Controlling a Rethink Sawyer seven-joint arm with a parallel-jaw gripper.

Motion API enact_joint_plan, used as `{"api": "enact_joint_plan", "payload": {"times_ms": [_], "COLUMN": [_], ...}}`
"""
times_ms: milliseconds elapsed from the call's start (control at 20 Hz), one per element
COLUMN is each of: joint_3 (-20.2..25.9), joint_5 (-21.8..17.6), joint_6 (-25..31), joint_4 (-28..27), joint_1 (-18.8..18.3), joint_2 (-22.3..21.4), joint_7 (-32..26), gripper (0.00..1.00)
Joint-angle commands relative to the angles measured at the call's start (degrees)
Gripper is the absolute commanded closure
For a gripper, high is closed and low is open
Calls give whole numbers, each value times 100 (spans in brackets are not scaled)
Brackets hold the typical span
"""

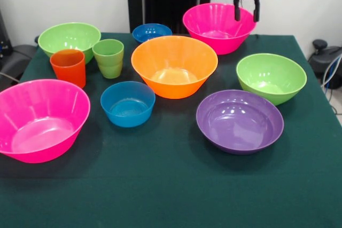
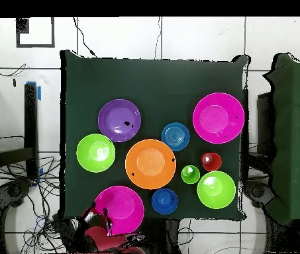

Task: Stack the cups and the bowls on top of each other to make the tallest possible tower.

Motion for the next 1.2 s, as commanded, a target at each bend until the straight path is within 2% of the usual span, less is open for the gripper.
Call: {"api": "enact_joint_plan", "payload": {"times_ms": [50, 200, 450, 1200], "joint_3": [479, 497, 544, 703], "joint_5": [205, 224, 105, -166], "joint_6": [156, 202, -76, -391], "joint_4": [-337, -253, -636, -1174], "joint_1": [-167, -165, -203, -418], "joint_2": [-239, -300, 187, 798], "joint_7": [1082, 1105, 1084, 936], "gripper": [0, 0, 0, 0]}}
